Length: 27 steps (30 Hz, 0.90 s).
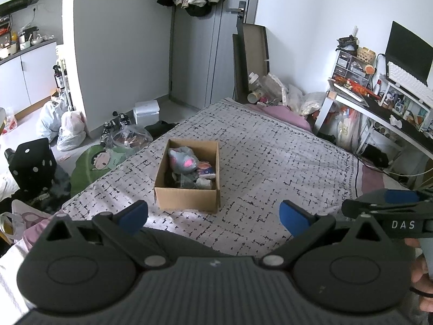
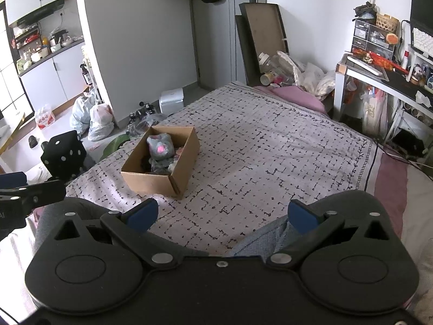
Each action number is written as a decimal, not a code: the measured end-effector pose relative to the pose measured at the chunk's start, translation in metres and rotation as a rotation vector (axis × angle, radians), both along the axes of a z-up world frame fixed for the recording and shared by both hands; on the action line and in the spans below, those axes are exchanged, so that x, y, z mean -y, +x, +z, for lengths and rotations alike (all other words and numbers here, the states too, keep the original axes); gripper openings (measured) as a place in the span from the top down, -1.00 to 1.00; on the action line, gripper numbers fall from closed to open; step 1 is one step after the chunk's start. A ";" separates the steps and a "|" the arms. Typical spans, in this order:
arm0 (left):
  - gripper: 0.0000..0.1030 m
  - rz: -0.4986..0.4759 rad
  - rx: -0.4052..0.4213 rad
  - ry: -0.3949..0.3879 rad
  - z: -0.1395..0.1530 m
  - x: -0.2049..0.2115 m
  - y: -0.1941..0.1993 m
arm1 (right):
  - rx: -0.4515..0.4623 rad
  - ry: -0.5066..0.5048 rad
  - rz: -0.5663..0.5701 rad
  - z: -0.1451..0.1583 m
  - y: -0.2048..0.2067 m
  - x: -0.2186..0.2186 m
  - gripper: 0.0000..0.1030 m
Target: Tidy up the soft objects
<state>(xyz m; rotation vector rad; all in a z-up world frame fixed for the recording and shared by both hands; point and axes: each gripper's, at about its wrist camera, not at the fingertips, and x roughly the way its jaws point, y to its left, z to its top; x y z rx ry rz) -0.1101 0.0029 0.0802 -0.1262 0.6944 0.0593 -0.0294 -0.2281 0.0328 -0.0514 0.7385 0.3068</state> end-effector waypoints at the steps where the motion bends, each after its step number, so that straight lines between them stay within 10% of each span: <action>1: -0.99 0.000 0.001 -0.001 0.000 0.000 0.000 | -0.004 0.007 0.003 0.000 0.000 0.000 -1.00; 27: -0.99 -0.002 0.011 0.016 0.000 -0.001 -0.003 | 0.000 0.011 0.017 0.002 -0.003 -0.004 -1.00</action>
